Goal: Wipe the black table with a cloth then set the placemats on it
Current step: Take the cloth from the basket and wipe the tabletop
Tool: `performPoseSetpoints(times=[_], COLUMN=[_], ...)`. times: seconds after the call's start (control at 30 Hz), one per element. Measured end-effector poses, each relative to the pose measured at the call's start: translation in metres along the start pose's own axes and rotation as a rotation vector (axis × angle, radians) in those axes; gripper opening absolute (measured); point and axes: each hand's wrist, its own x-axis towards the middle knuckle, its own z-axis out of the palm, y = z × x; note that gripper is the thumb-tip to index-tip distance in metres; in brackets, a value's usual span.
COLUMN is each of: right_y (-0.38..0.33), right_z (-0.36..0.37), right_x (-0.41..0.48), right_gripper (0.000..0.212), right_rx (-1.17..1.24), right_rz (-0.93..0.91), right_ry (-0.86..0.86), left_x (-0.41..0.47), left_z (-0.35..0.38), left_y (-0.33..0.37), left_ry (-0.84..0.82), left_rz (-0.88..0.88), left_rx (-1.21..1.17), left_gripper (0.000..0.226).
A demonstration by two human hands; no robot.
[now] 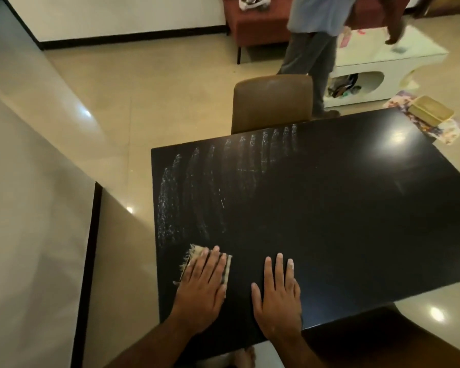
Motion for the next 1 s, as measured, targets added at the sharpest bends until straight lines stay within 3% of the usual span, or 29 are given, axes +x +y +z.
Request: performPoseSetpoints(times=[0.17,0.33,0.43,0.67,0.8,0.9,1.0], right_y=[-0.002,-0.003,-0.004,-0.005,-0.018,-0.026,-0.026], right_z=[0.014,0.021,0.018,0.004,0.007,0.007,0.009], right_x=[-0.001,0.0,0.005,0.025,0.03,0.033,0.032], right_gripper=[0.083,0.085,0.088,0.094,0.093,0.09,0.085], right_rx=[-0.022,-0.03,-0.007,-0.032,-0.036,-0.022,0.05], right_rz=[-0.005,0.065,0.136,0.146,0.222,0.262,0.283], right_ry=[0.115,0.191,0.2,0.157,0.199,0.228,0.27], left_x=[0.066,0.09,0.07,0.048,0.091,0.123,0.135], left_z=[-0.018,-0.012,-0.008,-0.016,-0.033,-0.04,-0.039], left_y=[0.027,0.067,0.055,-0.05,-0.053,-0.027,0.004], left_ry=[0.053,0.04,0.028,0.072,0.11,0.127,0.097], left_rz=[-0.012,0.186,0.252,0.004,-0.013,0.041,0.202], left_rx=[-0.012,0.004,-0.002,-0.007,0.001,0.006,0.011], left_gripper=[0.075,0.071,0.07,0.072,0.073,0.073,0.073])
